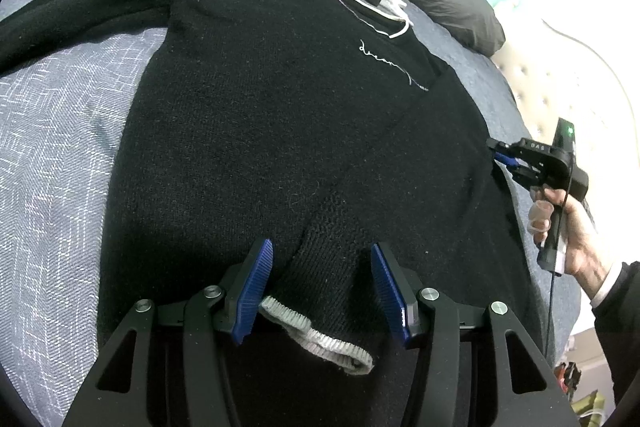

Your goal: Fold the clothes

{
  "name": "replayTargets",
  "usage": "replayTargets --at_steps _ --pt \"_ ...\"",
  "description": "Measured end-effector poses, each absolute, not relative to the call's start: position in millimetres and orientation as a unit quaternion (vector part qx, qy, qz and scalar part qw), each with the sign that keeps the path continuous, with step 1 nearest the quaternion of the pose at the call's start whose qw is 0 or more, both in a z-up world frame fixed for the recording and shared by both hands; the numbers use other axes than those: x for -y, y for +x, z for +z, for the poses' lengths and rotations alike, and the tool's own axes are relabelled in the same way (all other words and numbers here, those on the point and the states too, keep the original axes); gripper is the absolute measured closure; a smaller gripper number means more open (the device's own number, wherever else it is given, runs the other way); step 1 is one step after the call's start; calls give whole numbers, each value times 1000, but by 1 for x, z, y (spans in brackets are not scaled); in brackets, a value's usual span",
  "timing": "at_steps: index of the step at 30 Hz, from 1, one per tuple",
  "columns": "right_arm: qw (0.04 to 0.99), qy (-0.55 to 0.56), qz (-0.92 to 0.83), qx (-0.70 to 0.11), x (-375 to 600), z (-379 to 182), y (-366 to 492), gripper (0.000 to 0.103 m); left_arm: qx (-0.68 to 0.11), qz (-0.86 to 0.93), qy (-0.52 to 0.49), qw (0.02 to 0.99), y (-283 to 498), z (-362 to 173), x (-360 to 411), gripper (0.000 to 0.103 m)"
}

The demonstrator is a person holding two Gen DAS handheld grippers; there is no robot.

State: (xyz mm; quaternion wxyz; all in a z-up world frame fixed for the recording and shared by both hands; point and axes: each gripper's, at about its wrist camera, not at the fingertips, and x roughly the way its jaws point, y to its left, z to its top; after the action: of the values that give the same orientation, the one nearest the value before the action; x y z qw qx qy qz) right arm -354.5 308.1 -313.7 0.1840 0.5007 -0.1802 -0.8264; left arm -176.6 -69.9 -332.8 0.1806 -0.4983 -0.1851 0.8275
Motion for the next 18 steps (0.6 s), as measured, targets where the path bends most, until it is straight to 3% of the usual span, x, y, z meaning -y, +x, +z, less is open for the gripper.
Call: replayTargets --at_steps 4,11,18 --pt "185 483 -833 197 -316 -316 -344 94 185 828 -498 180 -178 -333 70 48" --pt "162 447 -802 362 -352 -337 -334 94 184 828 -498 182 -179 -334 71 48" --pt "147 447 -811 348 -364 -327 -334 94 181 828 -498 182 -179 -334 72 48"
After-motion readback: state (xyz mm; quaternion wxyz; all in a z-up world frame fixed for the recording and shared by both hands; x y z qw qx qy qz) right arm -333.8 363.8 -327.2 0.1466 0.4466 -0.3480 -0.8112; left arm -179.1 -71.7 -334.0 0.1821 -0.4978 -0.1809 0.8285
